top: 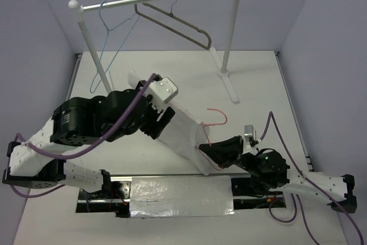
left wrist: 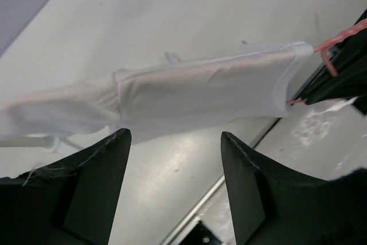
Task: Place the t-shirt on the hanger
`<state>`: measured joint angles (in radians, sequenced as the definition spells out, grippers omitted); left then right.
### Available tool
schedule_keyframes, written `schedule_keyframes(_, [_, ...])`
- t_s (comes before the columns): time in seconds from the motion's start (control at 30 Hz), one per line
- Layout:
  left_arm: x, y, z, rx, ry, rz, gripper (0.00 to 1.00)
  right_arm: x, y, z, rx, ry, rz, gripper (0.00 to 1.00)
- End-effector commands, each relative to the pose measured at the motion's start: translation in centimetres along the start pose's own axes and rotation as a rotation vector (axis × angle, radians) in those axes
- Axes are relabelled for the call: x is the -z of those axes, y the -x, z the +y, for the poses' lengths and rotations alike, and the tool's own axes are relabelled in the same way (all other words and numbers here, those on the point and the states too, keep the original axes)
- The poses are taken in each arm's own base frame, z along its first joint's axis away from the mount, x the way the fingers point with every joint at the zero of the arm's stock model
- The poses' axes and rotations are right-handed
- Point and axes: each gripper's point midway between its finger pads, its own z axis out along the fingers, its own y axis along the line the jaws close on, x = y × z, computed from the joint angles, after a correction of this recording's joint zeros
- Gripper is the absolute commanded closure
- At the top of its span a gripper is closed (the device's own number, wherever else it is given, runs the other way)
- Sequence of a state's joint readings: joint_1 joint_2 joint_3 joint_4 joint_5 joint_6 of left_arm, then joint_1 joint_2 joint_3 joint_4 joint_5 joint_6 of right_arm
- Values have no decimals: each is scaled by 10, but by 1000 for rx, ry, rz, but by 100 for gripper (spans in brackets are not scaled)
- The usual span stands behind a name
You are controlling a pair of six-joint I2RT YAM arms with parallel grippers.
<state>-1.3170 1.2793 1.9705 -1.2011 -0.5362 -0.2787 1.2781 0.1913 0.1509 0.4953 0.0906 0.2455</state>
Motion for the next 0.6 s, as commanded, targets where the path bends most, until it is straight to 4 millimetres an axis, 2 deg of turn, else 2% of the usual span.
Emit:
schedule_keyframes(0.0, [-13, -7, 11, -203, 73, 67, 24, 0, 6, 7, -9, 33, -21, 100])
schedule_keyframes(0.07, [-22, -5, 8, -268, 98, 82, 27, 1, 0, 10, -17, 49, 12, 100])
schedule_keyframes(0.17, [-21, 7, 3, -294, 124, 52, 28, 2, -10, 10, -26, 52, 55, 100])
schedule_keyframes(0.27, [-16, 15, -9, -294, 60, 12, 27, 4, -16, 9, -33, 52, 66, 100])
schedule_keyframes(0.43, [-27, -3, -20, -370, 18, 62, 26, 7, -18, 11, -43, 66, 70, 100])
schedule_keyframes(0.57, [-37, -23, -45, -439, -116, 96, 27, 9, -15, 12, -43, 67, 62, 100])
